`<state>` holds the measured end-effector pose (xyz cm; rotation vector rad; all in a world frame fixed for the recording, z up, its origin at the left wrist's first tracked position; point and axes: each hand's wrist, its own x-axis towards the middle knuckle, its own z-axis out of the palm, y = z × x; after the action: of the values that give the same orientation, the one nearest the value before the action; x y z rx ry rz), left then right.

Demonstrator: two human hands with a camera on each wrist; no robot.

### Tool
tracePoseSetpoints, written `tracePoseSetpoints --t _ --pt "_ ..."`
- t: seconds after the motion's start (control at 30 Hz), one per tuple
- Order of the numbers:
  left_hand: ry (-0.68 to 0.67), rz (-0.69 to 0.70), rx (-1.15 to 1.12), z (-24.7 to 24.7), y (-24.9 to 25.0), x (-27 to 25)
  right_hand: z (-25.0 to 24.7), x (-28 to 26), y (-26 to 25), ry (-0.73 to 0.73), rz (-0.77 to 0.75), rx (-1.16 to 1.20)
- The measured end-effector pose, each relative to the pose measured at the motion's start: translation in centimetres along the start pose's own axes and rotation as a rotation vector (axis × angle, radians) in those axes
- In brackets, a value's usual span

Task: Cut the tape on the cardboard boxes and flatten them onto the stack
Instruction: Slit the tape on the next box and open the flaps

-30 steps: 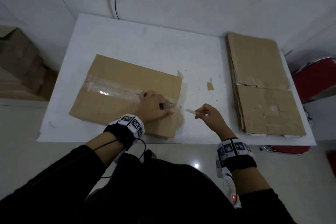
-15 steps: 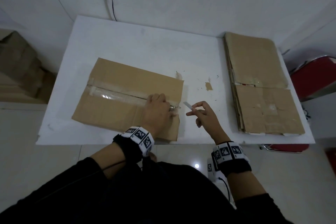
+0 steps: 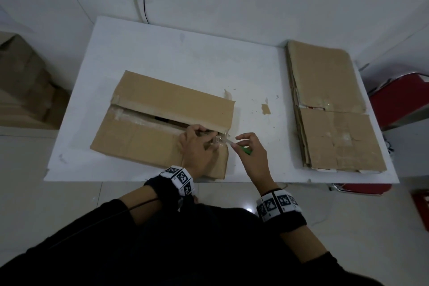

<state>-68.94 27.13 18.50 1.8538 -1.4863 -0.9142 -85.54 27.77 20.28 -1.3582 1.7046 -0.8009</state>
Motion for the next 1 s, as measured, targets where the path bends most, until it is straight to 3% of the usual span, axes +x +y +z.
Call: tracePoseSetpoints --t 0.4,0.6,0.77,0.87,1.0 --pt "-0.003 0.028 0.098 0.0 0.1 -0.4 2.3 0.5 0.1 0.073 -0.111 -0.083" --pt "-0.05 -0.016 0.1 0.1 0.1 0.3 1.8 1.6 1.2 0.241 -0.072 -0.04" --pt "0.009 0.042 0.193 -0.3 0.0 -0.1 0.1 3.6 3.7 0.325 0.16 -0.05" --pt "0.025 0.054 0.384 -1.0 -0.7 -0.1 0.0 5.8 5.5 0.243 0.267 -0.129" --pt "-0.023 0.098 0.477 -2.1 -2.1 0.2 0.5 7.4 5.5 0.155 0.353 -0.335"
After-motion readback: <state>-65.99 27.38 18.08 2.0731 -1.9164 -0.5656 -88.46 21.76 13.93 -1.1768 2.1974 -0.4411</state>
